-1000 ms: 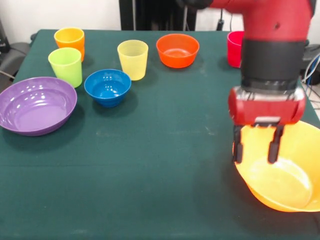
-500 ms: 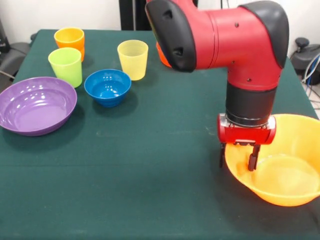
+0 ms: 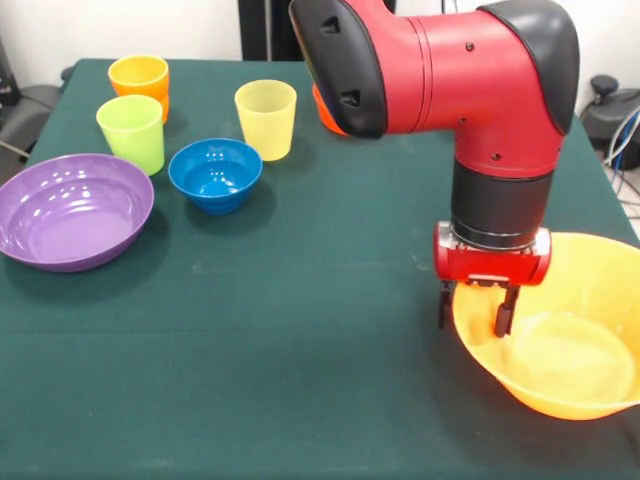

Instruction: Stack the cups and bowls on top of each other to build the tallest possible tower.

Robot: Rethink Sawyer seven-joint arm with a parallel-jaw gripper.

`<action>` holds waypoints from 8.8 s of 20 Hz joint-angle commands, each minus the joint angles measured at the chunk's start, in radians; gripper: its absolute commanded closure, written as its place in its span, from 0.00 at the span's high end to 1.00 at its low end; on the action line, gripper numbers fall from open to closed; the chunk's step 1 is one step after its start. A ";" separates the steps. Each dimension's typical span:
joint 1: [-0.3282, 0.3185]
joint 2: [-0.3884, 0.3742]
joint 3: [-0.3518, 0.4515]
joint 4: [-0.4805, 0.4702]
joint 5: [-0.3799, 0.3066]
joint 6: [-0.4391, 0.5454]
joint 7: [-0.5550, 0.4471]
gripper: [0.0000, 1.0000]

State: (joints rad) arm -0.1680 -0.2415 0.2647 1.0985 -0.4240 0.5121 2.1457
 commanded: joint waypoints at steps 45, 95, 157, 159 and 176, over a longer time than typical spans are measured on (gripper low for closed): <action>0.001 -0.197 -0.149 0.241 0.066 0.089 -0.013 1.00; 0.274 -0.100 -0.200 -0.033 0.102 0.088 -0.072 1.00; 0.293 0.086 -0.221 -0.070 0.224 0.106 -0.020 1.00; 0.299 0.088 -0.231 -0.070 0.227 0.103 0.002 1.00; 0.311 0.050 -0.217 -0.054 0.255 0.147 -0.002 1.00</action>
State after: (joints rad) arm 0.1270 -0.1876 -0.0564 0.9538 -0.1935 0.5404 2.1457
